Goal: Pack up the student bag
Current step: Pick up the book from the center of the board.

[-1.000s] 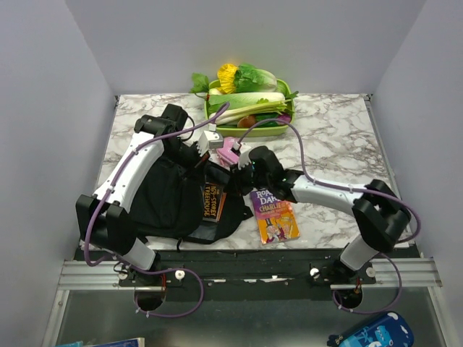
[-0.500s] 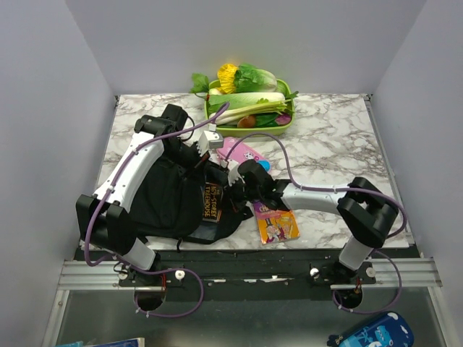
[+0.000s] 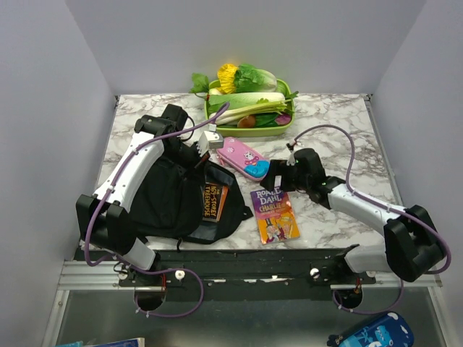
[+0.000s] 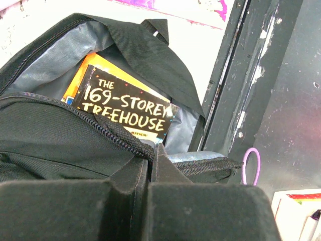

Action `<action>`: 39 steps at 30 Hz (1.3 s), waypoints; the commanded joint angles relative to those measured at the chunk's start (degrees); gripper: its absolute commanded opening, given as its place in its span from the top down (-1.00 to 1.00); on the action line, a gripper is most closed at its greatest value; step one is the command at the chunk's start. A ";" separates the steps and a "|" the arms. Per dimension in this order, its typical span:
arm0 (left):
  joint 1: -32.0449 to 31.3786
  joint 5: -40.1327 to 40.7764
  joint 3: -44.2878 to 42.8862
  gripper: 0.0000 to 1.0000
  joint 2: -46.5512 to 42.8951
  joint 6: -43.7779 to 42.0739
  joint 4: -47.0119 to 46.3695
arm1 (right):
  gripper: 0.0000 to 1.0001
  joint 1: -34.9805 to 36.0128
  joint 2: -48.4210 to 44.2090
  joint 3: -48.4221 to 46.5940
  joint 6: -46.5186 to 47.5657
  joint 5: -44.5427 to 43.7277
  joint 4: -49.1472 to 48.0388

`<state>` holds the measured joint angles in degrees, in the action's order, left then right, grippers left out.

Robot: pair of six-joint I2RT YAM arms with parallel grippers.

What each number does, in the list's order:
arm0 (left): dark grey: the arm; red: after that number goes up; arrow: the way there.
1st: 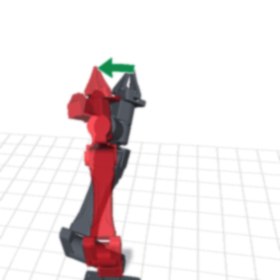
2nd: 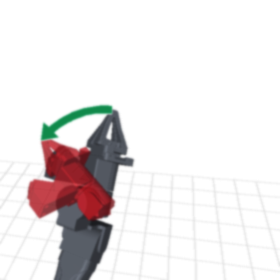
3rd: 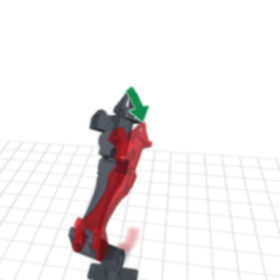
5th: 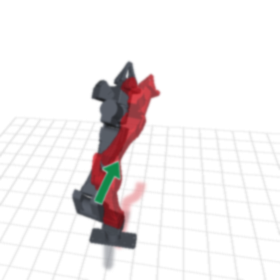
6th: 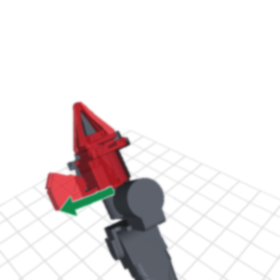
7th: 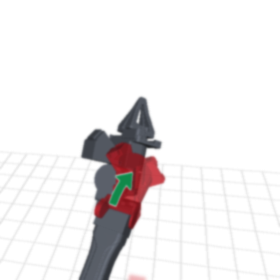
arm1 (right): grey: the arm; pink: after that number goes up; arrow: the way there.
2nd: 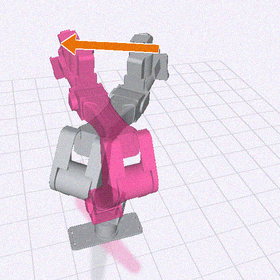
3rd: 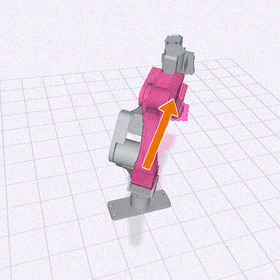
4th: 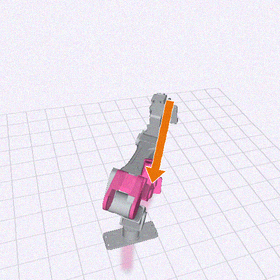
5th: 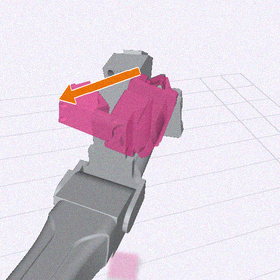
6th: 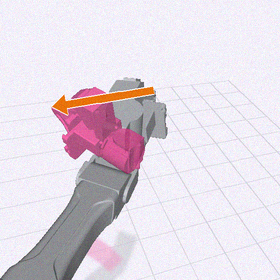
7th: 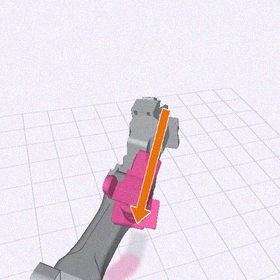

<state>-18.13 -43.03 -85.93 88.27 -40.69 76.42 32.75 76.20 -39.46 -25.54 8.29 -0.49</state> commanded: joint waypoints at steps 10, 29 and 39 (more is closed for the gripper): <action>-0.24 -1.98 -1.17 1.00 -0.55 -0.80 1.19 | -0.99 -4.28 -6.15 3.77 -3.02 -4.58 23.95; -0.50 -1.27 1.55 1.00 -1.17 1.22 -2.85 | -0.47 -3.84 -6.68 0.97 -9.17 20.08 13.50; -1.56 -1.27 2.87 1.00 -1.52 1.84 -4.53 | -0.46 -2.69 -1.42 1.05 -9.53 22.29 8.93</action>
<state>-19.18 -42.96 -83.79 88.25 -38.92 72.93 29.36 71.05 -37.63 -34.52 27.24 11.75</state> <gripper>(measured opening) 0.033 0.732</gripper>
